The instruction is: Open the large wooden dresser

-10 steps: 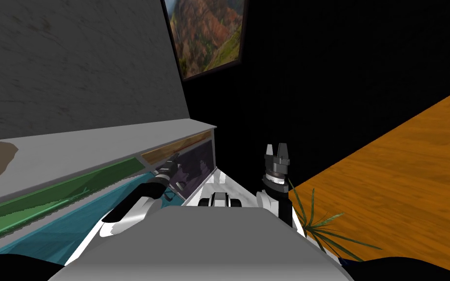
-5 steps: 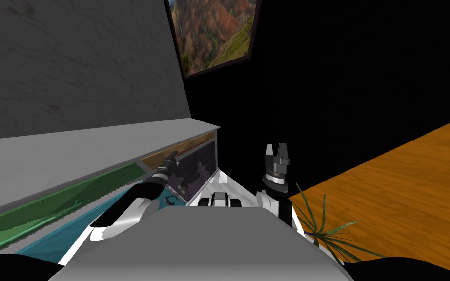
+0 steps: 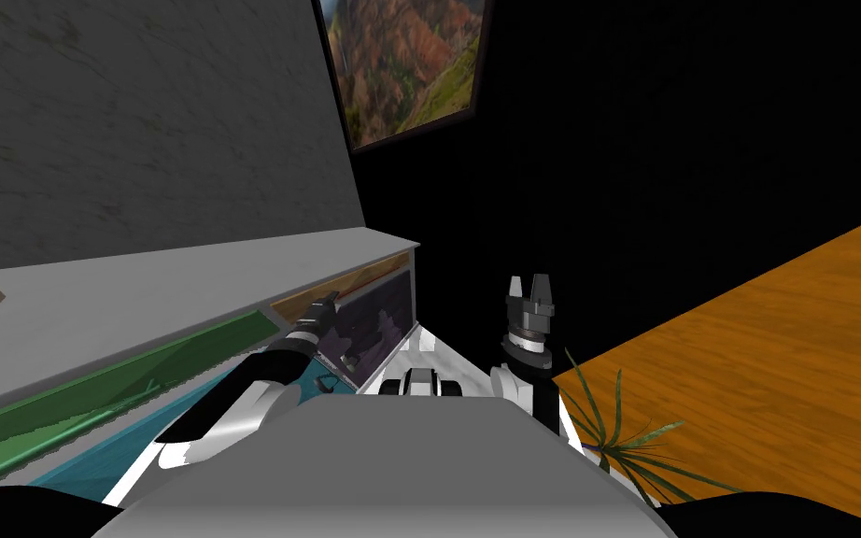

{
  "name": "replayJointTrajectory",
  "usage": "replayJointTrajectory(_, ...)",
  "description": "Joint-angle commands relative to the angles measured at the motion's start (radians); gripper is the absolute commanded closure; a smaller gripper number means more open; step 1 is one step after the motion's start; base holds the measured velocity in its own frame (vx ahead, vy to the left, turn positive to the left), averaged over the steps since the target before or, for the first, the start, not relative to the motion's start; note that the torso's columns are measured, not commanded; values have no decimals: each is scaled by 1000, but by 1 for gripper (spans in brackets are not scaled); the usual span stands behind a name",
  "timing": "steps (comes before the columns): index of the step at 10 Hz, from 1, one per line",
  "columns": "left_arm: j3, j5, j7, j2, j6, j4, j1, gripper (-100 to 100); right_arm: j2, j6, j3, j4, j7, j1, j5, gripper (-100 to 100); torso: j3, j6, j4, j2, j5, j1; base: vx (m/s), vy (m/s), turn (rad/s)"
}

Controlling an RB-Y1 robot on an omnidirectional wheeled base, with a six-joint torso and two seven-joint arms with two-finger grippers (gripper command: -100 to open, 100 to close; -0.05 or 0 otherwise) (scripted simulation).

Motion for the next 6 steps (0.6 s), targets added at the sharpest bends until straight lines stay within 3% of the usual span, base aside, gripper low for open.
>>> replayJointTrajectory(1, -2, 5, -4, -1, 3, -18, 15, 100, 0, 0, 0, 0, 0, 0, 0, 0, 2, 0, 1, 3, -1, -6, -106, -159, 17)
replayJointTrajectory(4, -3, 7, -5, -2, 6, -28, 22, 100, 0, 0, 0, 0, 0, 0, 0, 0, 1, 0, 1, 2, -1, -3, -92, -155, 11)
replayJointTrajectory(5, -4, 6, -5, -2, 4, 8, 20, -100, 0, 0, 0, 0, 0, 0, 0, 0, -2, 0, -1, -3, 1, 5, -11, -19, 0)
replayJointTrajectory(6, -4, 5, -4, -3, 2, 32, 17, -100, 0, 0, 0, 0, 0, 0, 0, 0, -3, 0, -1, -5, 3, 8, 2, 5, -1)
